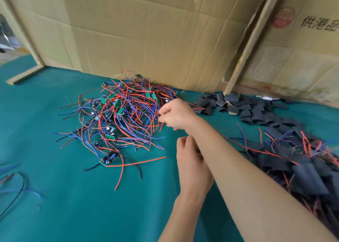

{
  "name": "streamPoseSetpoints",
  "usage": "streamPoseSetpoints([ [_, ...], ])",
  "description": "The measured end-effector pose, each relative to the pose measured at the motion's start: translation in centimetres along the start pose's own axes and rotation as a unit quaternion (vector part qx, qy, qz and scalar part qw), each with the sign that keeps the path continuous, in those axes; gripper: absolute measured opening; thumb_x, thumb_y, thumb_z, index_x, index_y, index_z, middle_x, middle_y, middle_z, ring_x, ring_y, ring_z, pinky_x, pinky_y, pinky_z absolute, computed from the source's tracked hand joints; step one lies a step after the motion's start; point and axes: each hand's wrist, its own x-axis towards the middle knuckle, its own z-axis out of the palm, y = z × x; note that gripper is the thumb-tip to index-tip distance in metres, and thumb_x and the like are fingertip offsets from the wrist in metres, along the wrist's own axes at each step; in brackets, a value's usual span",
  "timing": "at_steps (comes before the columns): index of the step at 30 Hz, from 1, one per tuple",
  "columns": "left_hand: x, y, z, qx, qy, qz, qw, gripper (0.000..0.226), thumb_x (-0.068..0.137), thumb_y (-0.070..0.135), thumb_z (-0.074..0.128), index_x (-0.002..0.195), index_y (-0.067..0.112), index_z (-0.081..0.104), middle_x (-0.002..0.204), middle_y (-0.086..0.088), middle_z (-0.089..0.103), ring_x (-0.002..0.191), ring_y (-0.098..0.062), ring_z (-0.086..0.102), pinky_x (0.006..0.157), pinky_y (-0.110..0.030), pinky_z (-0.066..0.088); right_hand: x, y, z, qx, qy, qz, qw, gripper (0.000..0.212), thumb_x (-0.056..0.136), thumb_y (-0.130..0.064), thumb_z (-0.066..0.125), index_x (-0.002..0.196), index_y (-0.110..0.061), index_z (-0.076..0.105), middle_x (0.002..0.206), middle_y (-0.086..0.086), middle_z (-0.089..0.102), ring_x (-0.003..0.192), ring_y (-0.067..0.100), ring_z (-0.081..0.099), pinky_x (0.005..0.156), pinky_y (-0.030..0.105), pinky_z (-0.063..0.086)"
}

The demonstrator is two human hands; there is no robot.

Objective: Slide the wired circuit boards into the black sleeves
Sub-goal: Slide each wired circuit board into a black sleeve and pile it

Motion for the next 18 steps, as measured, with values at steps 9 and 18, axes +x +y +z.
streamPoseSetpoints([
  [9,0.3,-0.9,0.7,-0.003,0.019,-0.027,0.999,0.019,0.081,-0.001,0.057,0.085,0.016,0.064,0.086,0.001,0.066,0.076,-0.007,0.063,0.075,-0.022,0.05,-4.3,3.1,-4.5,0.276,0.121,0.021,0.953,0.012,0.085,-0.011,0.075,0.079,-0.02,0.081,0.079,-0.001,0.078,0.06,0.005,0.057,0.054,0.018,0.042],
  [18,4.1,1.5,0.5,-0.433,0.052,-0.27,0.858,0.027,0.107,0.025,0.045,0.094,0.005,0.058,0.095,-0.022,0.07,0.08,-0.025,0.075,0.067,-0.028,0.061,-16.9,6.8,-3.2,0.038,0.244,-0.066,0.967,0.02,0.079,-0.003,0.077,0.081,-0.022,0.083,0.08,-0.014,0.077,0.071,0.0,0.066,0.072,0.011,0.048],
])
